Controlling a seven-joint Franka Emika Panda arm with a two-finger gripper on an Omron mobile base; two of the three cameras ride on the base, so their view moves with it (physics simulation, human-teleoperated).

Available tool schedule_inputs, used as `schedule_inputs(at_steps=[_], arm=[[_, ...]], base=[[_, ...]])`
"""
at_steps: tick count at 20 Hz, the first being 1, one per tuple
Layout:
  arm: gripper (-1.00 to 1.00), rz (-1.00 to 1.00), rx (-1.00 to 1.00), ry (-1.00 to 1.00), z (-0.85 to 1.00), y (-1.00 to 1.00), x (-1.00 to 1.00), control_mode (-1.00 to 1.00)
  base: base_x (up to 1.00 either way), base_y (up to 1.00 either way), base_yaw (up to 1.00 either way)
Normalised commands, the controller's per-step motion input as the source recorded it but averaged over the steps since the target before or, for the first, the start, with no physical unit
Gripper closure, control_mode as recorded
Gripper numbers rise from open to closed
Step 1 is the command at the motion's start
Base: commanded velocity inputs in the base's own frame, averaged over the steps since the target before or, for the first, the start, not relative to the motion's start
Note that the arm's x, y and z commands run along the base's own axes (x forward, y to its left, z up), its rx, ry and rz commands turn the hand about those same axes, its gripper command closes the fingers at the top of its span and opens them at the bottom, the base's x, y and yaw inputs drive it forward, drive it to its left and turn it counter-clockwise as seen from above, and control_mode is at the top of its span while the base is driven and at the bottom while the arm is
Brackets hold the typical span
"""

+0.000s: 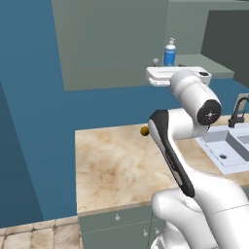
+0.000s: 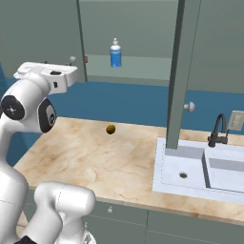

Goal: Pick the soap dispenser and bar soap from the cabinet and place them on the counter.

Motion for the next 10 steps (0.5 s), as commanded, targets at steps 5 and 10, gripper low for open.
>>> schedule_inputs(at_steps=[5,10], arm=[[-1.0,0.0,0.0,0.0,-0.04,0.0,0.2,-1.0],[-1.0,0.0,0.0,0.0,-0.07,0.0,0.19,-1.0]], base=[[0.0,0.0,0.0],[0.0,0.0,0.0]])
